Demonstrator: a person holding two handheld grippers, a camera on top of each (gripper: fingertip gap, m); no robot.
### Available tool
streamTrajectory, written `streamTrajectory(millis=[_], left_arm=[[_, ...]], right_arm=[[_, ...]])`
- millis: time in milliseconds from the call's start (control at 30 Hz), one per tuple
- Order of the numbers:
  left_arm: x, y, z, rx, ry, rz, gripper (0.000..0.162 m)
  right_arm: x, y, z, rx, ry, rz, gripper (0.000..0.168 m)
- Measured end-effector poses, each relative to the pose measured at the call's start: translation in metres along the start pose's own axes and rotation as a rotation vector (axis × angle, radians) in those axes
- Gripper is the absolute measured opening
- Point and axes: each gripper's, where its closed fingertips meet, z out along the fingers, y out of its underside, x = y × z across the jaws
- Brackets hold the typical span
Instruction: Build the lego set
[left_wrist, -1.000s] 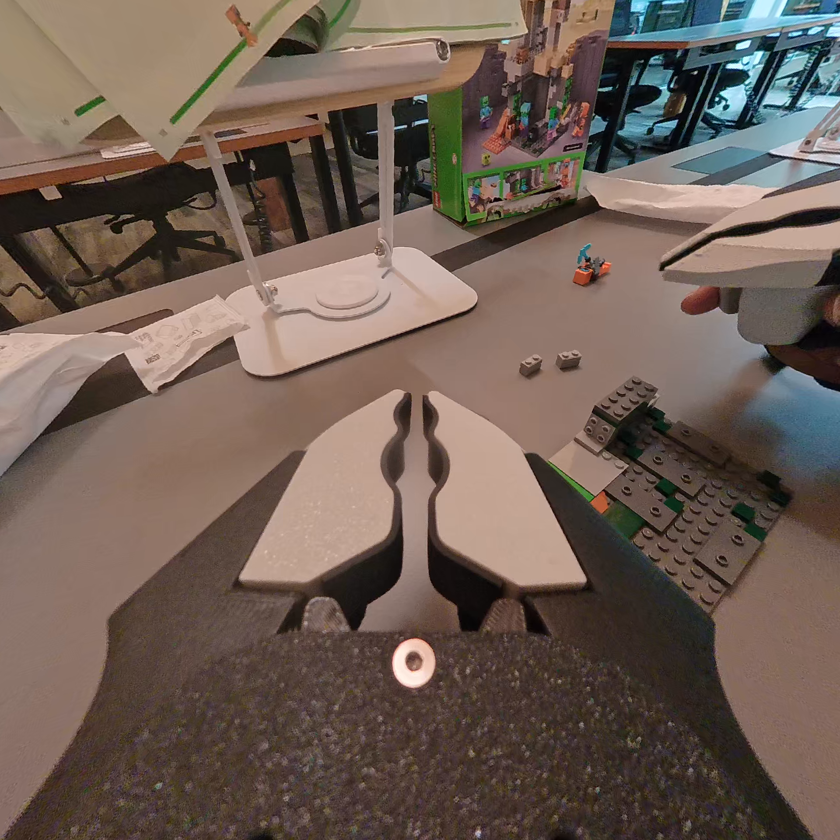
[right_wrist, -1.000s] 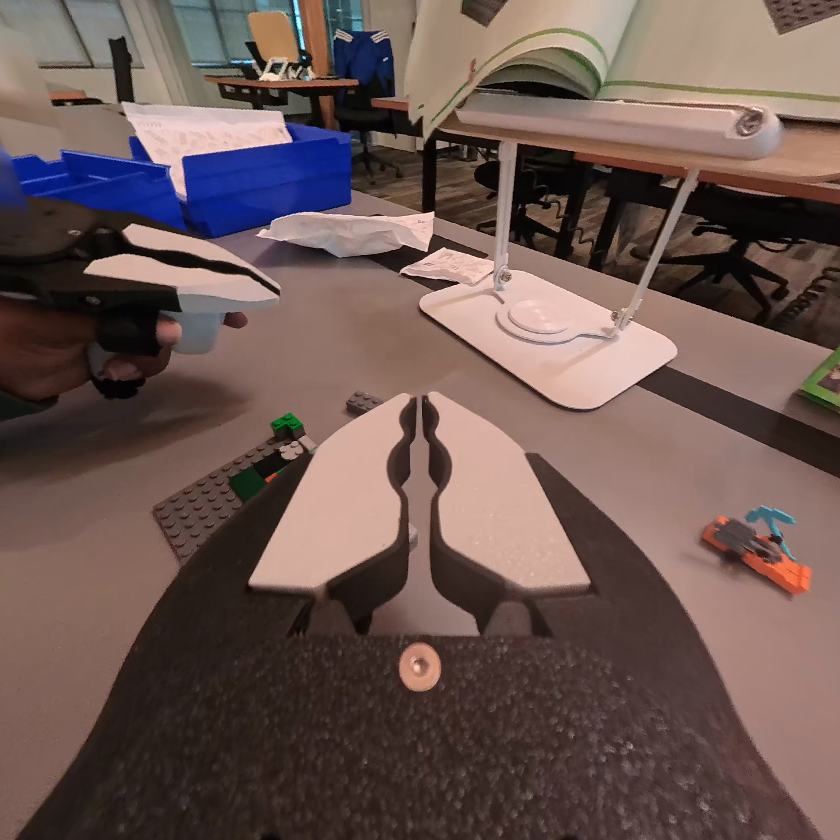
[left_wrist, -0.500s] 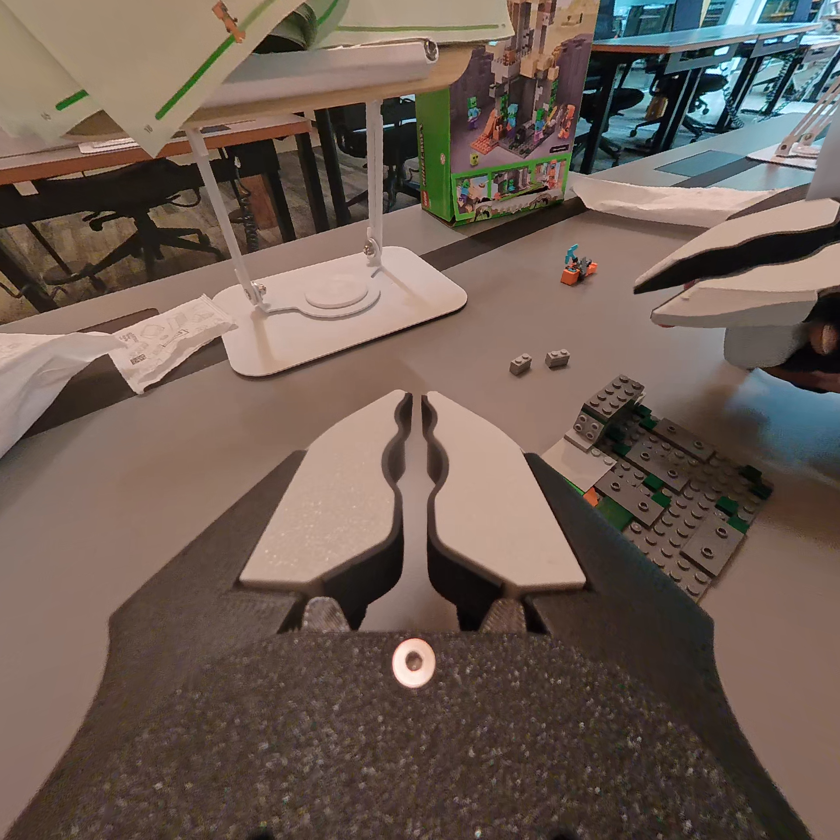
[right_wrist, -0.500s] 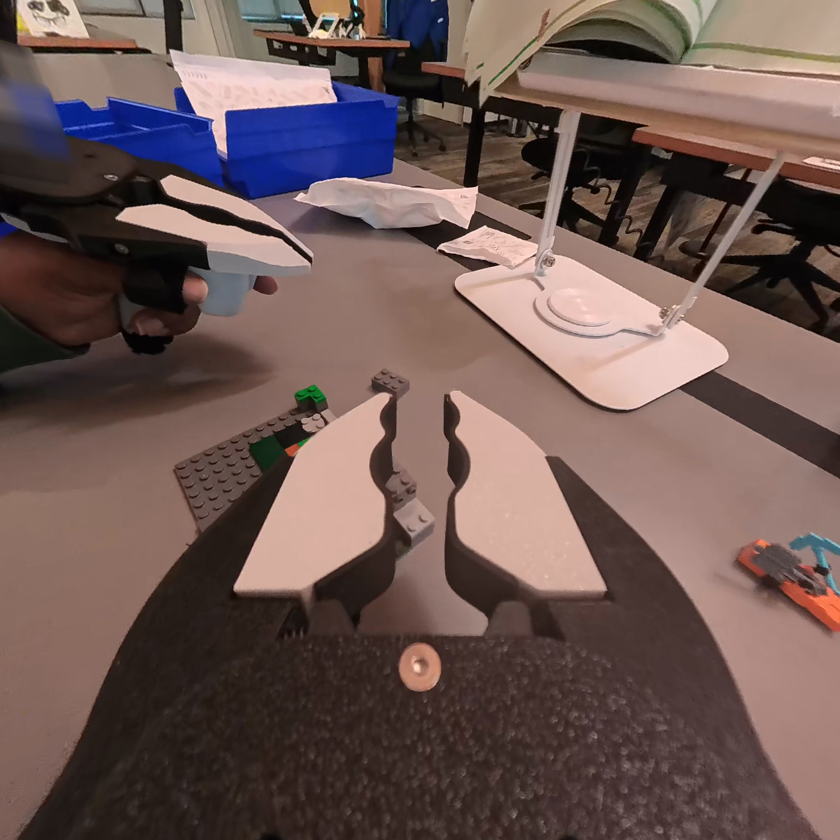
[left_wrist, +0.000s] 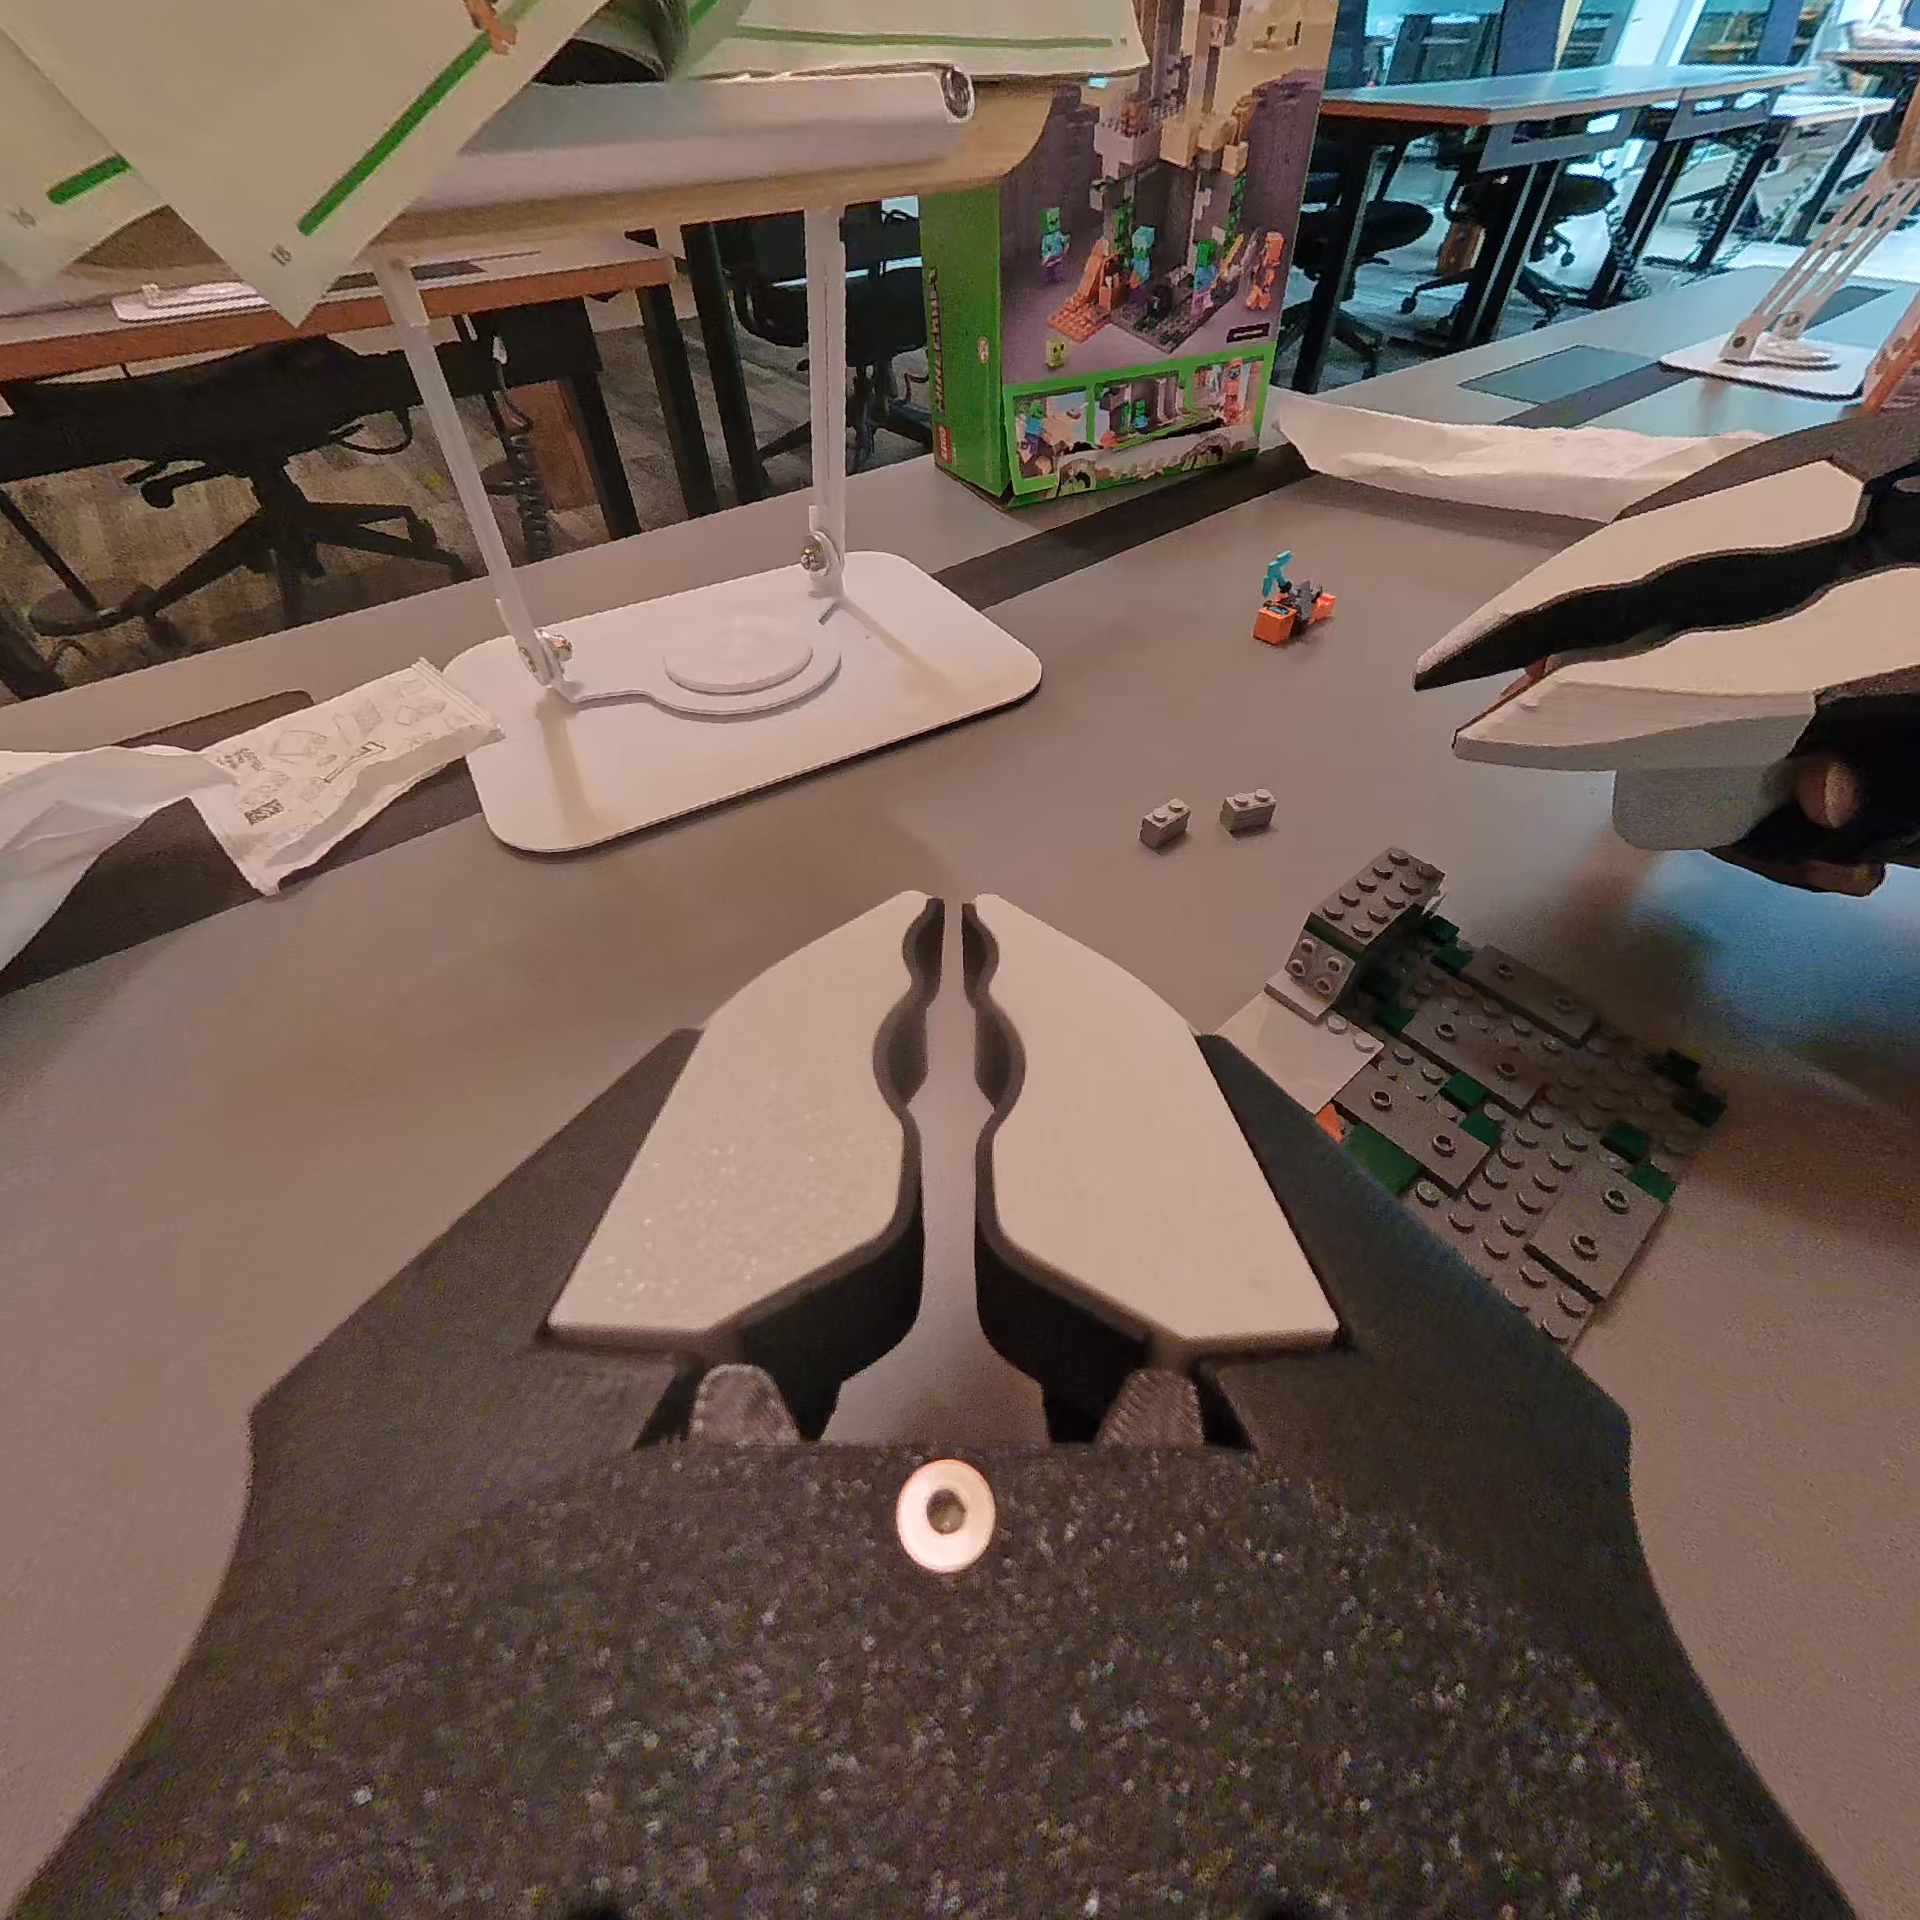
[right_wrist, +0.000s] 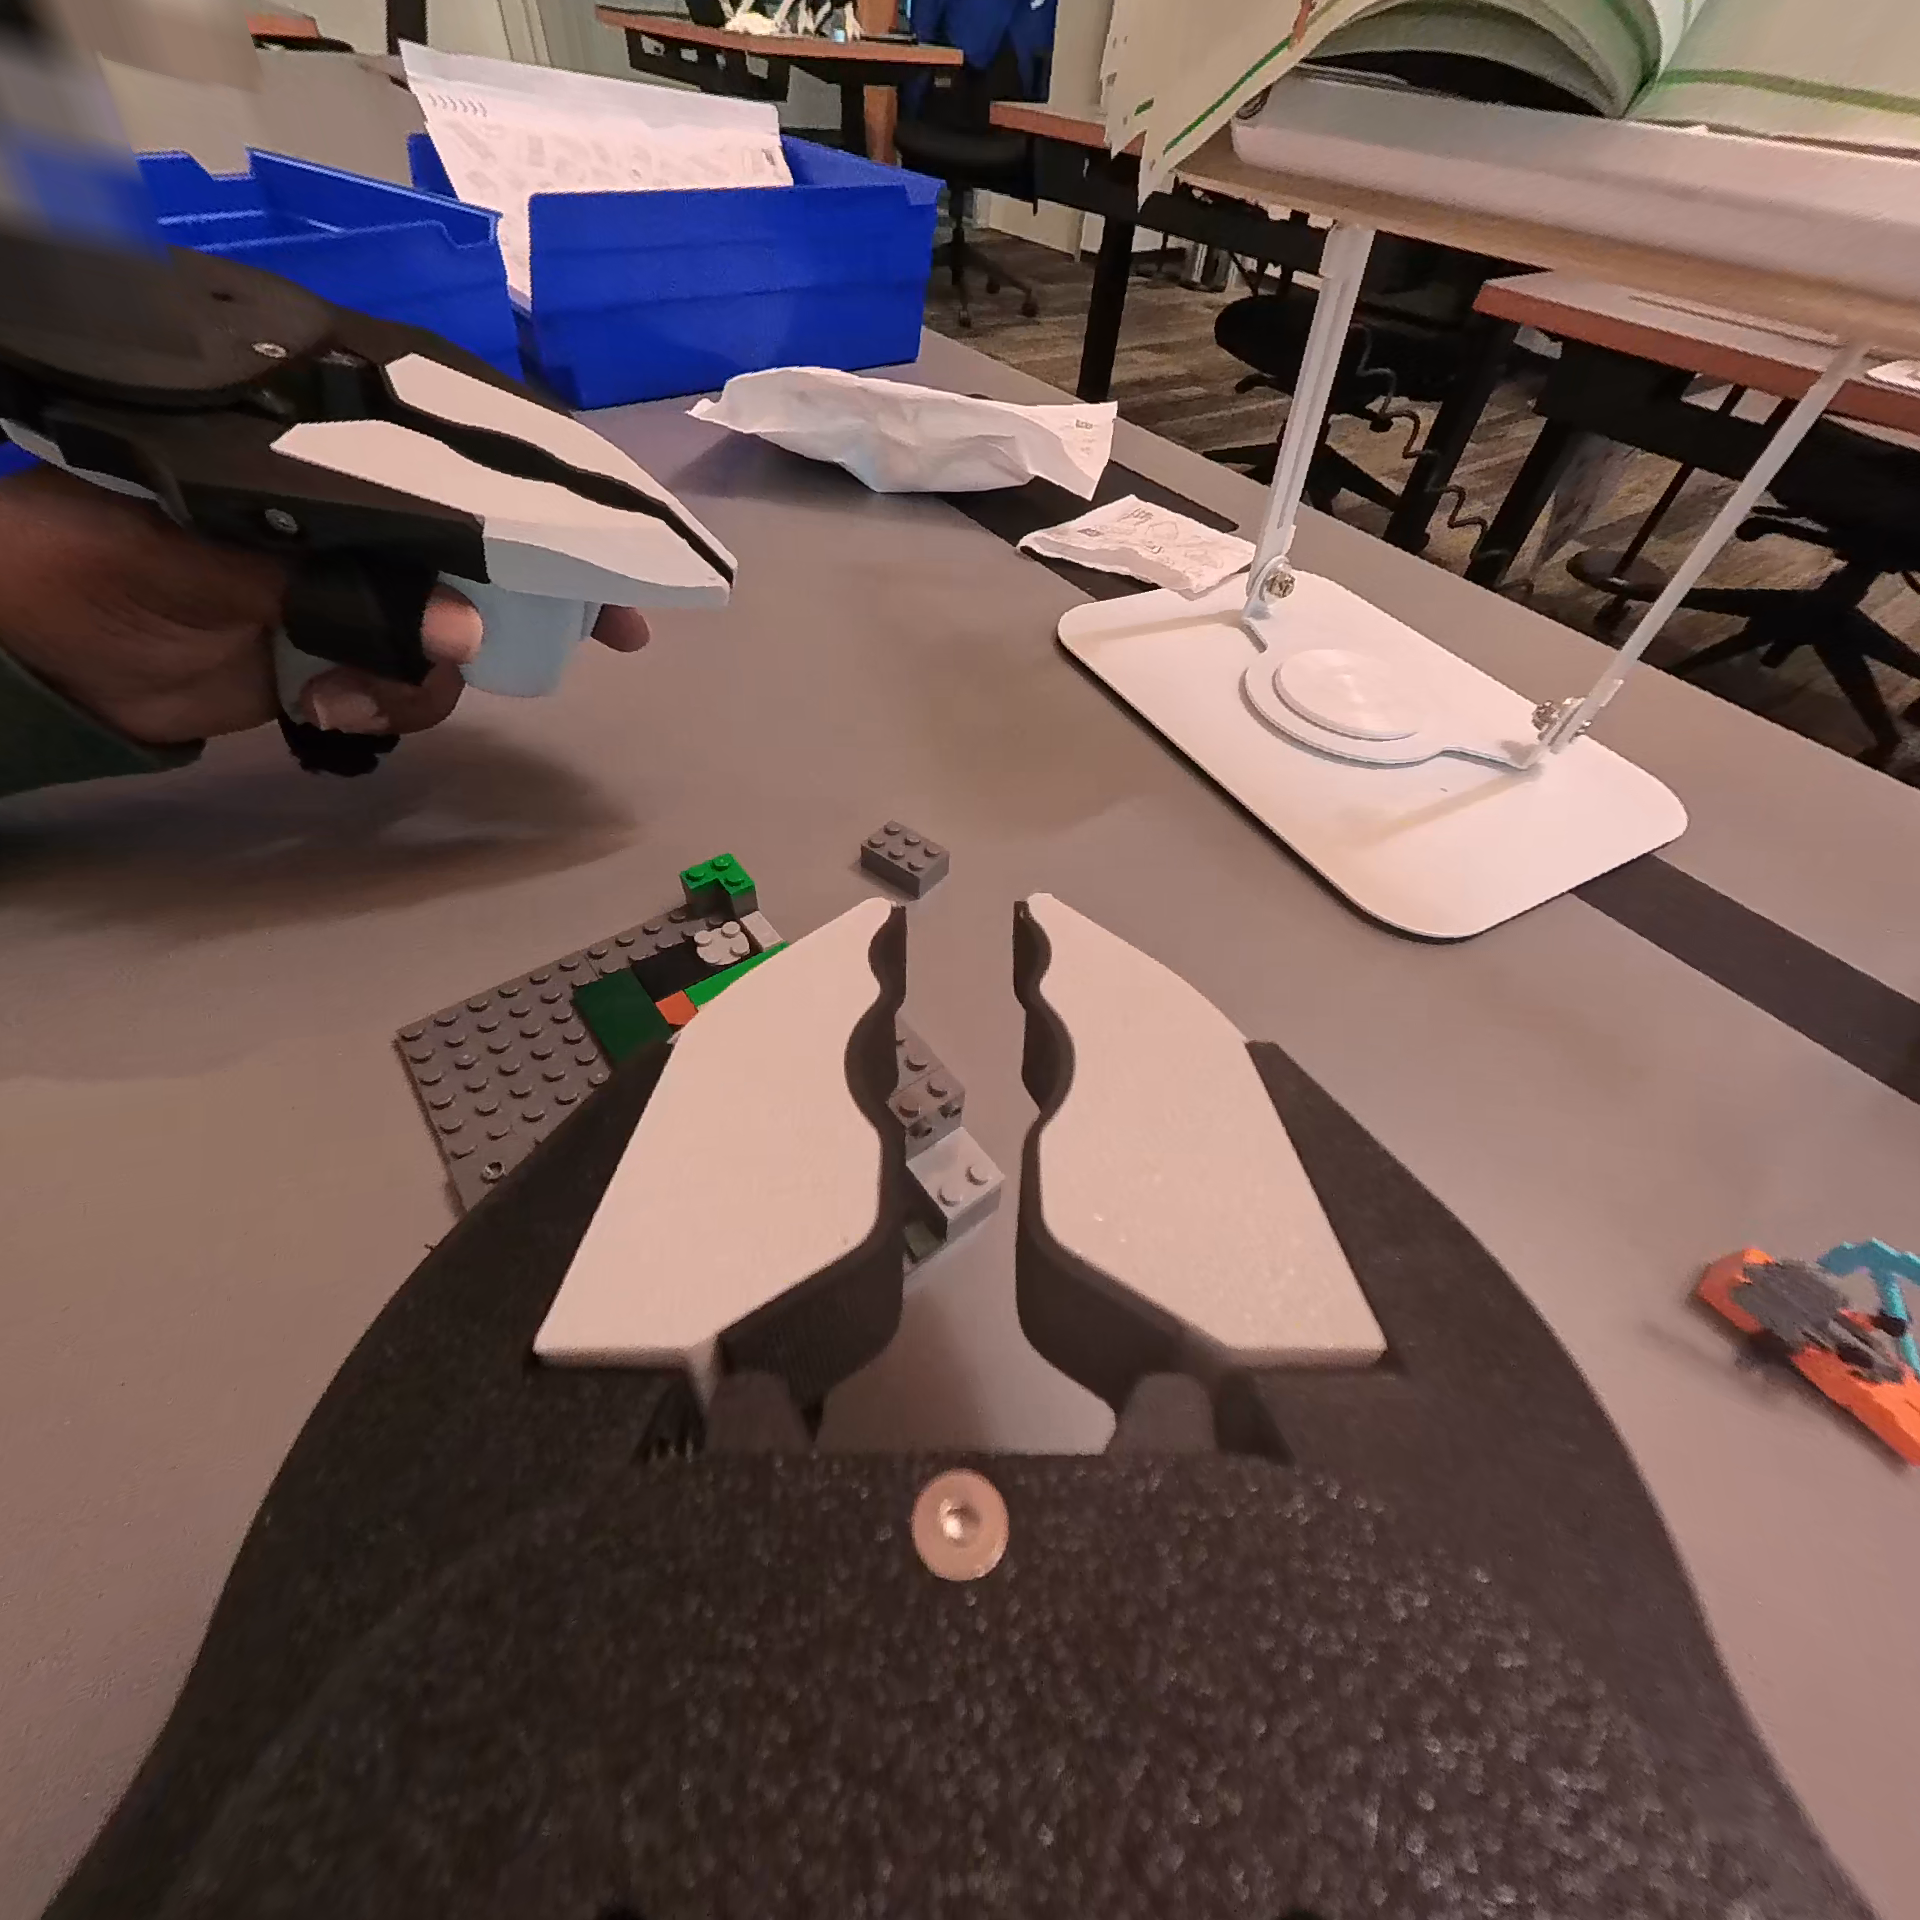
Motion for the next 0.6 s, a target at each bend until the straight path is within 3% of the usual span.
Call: streamTrajectory(millis=[267, 600], left_arm=[[0.008, 0.003, 0.001, -0.01, 0.063, 0.0, 0.006], [0.025, 0.015, 0.007, -0.069, 0.149, 0.037, 0.006]], right_arm=[[0.002, 0.002, -0.005, -0.008, -0.043, 0.026, 0.019], [-0.016, 0.033, -0.006, -0.163, -0.186, -0.082, 0.027]])
